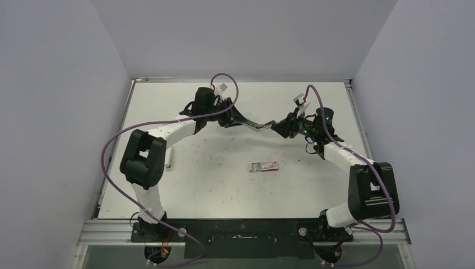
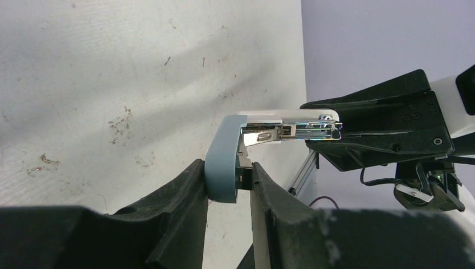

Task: Load the staples into the stapler
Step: Open the stapler.

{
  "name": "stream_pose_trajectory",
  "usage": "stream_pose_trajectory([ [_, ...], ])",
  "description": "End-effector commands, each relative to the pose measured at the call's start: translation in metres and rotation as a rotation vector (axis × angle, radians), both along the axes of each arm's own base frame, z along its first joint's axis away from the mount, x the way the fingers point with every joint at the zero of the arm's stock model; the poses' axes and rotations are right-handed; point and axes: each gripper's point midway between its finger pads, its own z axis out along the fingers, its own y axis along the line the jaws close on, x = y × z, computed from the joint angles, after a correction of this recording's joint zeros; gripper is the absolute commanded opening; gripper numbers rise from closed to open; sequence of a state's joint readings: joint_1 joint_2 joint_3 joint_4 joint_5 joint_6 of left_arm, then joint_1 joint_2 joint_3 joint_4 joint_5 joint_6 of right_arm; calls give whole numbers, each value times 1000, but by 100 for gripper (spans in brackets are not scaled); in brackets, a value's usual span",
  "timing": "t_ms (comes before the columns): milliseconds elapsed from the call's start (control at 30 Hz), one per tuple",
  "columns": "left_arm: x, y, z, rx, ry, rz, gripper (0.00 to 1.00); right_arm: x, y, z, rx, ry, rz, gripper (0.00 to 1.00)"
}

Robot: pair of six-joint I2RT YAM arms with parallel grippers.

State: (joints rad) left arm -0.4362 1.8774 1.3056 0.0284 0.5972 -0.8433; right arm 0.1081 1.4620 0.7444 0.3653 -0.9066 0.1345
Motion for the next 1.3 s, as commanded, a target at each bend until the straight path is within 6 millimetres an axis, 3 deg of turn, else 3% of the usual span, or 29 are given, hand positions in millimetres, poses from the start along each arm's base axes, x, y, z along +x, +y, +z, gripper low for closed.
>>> stream_pose_trajectory([
  [0,43,40,59,-79,-158,164,0,2,-11,6,12,-38,-13,5],
  [267,46,54,57,-69,-170,189,0,3,-12,6,22,-31,-14,5],
  [600,45,49,64,-27,-232,150,0,5,-9,2,17,-2,-5,6],
  [733,43,48,67,7,-266,134,0,8,0,-4,-38,0,17,20],
  [1067,41,54,74,106,-352,115,0,17,16,-21,-135,7,56,42],
  [1267,40,61,63,203,-360,106,0,19,23,-22,-173,1,72,63],
])
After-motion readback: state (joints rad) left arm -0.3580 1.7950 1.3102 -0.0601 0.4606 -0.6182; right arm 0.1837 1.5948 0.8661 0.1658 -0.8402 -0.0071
